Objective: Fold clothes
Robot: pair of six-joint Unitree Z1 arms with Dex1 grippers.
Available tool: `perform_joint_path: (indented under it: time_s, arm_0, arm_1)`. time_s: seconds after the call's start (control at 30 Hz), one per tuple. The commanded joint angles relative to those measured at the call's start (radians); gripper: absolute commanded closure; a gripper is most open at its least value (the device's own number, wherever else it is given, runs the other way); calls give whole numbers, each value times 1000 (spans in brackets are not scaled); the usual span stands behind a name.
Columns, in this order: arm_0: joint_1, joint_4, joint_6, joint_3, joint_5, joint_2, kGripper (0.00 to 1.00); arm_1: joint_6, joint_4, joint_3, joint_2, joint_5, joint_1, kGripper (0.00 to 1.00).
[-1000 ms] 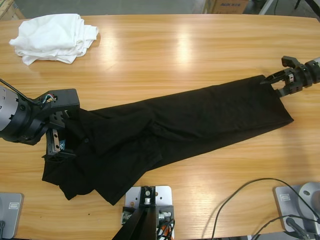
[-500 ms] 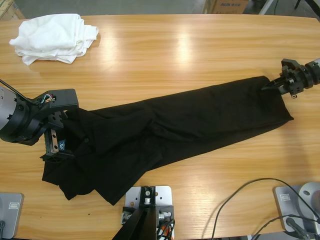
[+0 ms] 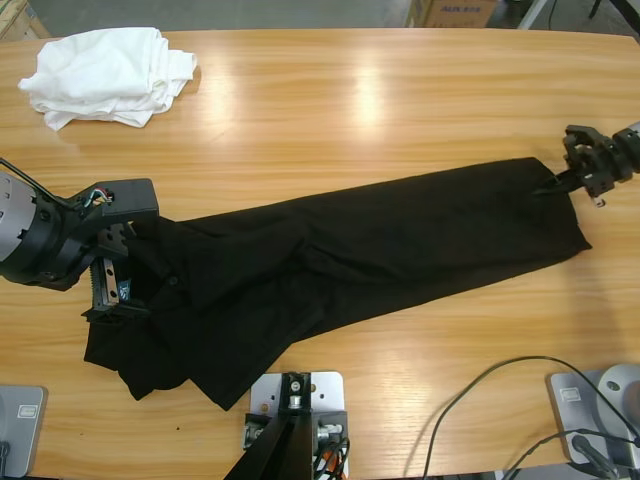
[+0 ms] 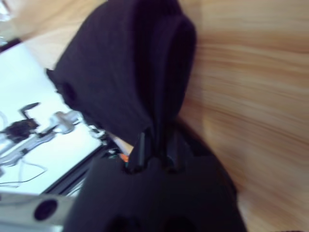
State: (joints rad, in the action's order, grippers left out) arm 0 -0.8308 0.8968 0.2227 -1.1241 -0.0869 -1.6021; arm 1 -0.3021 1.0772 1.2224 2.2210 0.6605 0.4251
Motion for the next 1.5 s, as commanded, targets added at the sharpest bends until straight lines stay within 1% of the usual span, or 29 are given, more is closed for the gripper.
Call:
perform_joint_path:
  time_s: [0.03, 0.13, 0.23, 0.33, 0.57, 0.67, 0.73, 0.87, 0.93, 0.97, 1.0, 1.03, 1.2, 1.3, 1.43, 1.5]
  arm_0:
    - [-7, 8, -16, 0, 14, -50, 4]
    - [-7, 8, -16, -1, 14, -50, 4]
    - [-7, 8, -16, 2, 14, -49, 4]
    - [-7, 8, -16, 3, 13, -50, 4]
    - [-7, 8, -16, 4, 13, -49, 4]
    - [-7, 8, -16, 6, 13, -46, 4]
    - [-7, 8, -16, 9, 12, -45, 4]
    - [-7, 9, -16, 10, 12, -42, 4]
    - [-7, 9, -16, 12, 12, -39, 4]
    - [-7, 8, -16, 12, 12, -41, 4]
    - [-7, 8, -16, 12, 12, -45, 4]
    - [-7, 6, -16, 11, 12, -49, 4]
    - [-7, -1, -16, 7, 10, -65, 4]
    - [-7, -1, -16, 13, 7, -60, 4]
    - [-7, -1, -17, 29, 6, -49, 3]
    - [-7, -1, -17, 33, 7, -45, 3]
  arm_1:
    - [-46, -34, 18, -123, -182, 29, 1000]
    - [-21, -41, 28, -135, -222, 41, 1000]
    - [3, -50, 34, -184, -343, 83, 1000]
    - [39, -50, 31, -223, -424, 128, 1000]
    - [135, -44, 23, -331, -610, 156, 1000]
    - [164, -22, 24, -405, -695, 156, 1000]
    - [171, -14, 24, -426, -728, 156, 1000]
    - [173, -17, 32, -414, -737, 156, 1000]
    - [172, -4, 31, -431, -721, 156, 1000]
    - [172, 16, 36, -453, -692, 155, 1000]
    - [173, 41, 42, -483, -656, 131, 1000]
    - [178, 72, 46, -514, -637, 81, 1000]
    - [297, 163, 52, -616, -582, -211, 1000]
    - [392, 185, 90, -609, -571, -382, 1000]
    - [531, 237, 215, -562, -568, -634, 1000]
    - [586, 245, 270, -527, -568, -742, 1000]
